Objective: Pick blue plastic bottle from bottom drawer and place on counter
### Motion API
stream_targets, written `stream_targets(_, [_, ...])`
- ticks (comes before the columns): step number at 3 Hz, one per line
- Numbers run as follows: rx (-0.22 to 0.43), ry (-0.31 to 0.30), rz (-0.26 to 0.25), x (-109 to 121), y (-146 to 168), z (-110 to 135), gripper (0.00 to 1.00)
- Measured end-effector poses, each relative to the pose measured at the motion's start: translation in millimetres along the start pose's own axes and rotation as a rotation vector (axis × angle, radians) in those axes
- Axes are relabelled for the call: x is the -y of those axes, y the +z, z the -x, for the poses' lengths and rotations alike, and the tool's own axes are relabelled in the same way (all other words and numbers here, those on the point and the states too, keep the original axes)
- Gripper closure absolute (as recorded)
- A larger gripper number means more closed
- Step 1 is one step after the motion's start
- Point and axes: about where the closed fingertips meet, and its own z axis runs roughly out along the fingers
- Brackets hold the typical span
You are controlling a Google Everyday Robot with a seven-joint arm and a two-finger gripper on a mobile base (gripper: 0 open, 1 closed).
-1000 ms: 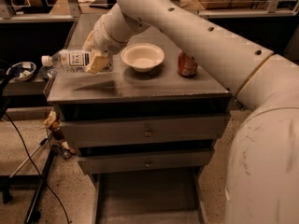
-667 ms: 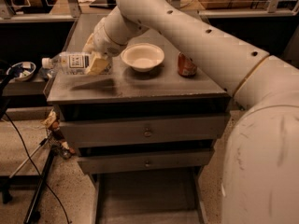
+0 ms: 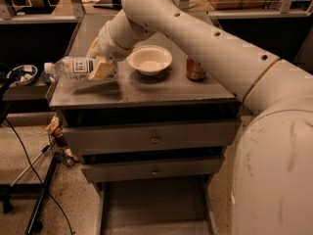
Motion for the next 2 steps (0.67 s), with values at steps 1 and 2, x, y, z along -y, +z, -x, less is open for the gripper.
stream_targets(1, [0.004,0.018,0.003,-4.6,1.5,-5.9,1.0])
stream_targets(2, [-0.005,0.05,-0.003,-13.4,-7.2,-18.2,1.0])
